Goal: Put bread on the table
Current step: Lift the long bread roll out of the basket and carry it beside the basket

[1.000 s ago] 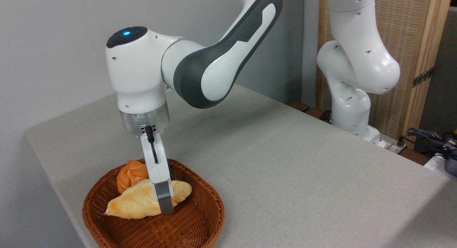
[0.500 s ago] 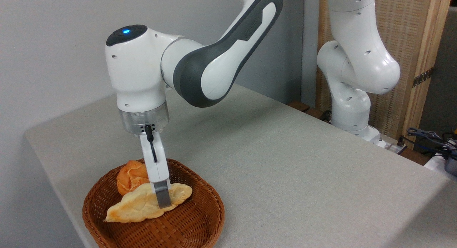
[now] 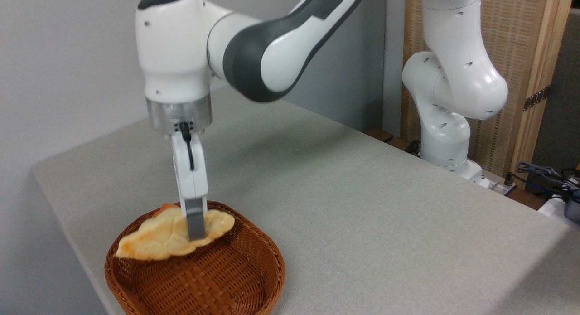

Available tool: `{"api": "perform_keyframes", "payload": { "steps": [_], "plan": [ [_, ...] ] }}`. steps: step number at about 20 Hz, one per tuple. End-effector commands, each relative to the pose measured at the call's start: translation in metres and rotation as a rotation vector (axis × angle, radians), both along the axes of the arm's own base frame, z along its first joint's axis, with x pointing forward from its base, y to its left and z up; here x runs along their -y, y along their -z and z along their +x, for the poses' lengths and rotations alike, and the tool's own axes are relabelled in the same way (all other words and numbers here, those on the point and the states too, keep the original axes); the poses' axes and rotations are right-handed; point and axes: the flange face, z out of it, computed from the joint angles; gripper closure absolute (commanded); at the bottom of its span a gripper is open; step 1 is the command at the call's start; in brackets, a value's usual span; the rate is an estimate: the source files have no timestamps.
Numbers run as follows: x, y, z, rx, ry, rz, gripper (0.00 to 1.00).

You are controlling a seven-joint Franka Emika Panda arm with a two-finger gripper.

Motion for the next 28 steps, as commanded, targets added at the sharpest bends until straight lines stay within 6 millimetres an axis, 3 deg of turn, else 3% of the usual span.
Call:
{"api": "perform_keyframes", "payload": {
  "steps": [1,5,9,11,13,17,18,19,20,28],
  "plan": [
    [-0.003,-0.029,-0.024,-0.040,-0.009,-0.038,0.70],
    [-0.004,-0.049,-0.053,-0.147,-0.021,-0.067,0.64],
    [-0.003,-0.050,-0.074,-0.272,-0.105,-0.067,0.63],
    [0.001,-0.046,-0.082,-0.337,-0.153,-0.059,0.59],
    [0.007,-0.040,-0.090,-0.402,-0.179,-0.046,0.50],
    [0.024,-0.025,-0.106,-0.508,-0.139,-0.019,0.47],
    [0.029,-0.021,-0.109,-0.519,-0.131,-0.015,0.36],
    [0.035,-0.016,-0.110,-0.528,-0.122,-0.008,0.12],
    [0.037,-0.014,-0.111,-0.531,-0.118,-0.006,0.00],
    [0.037,-0.011,-0.108,-0.521,-0.112,-0.007,0.00]
  ]
}}
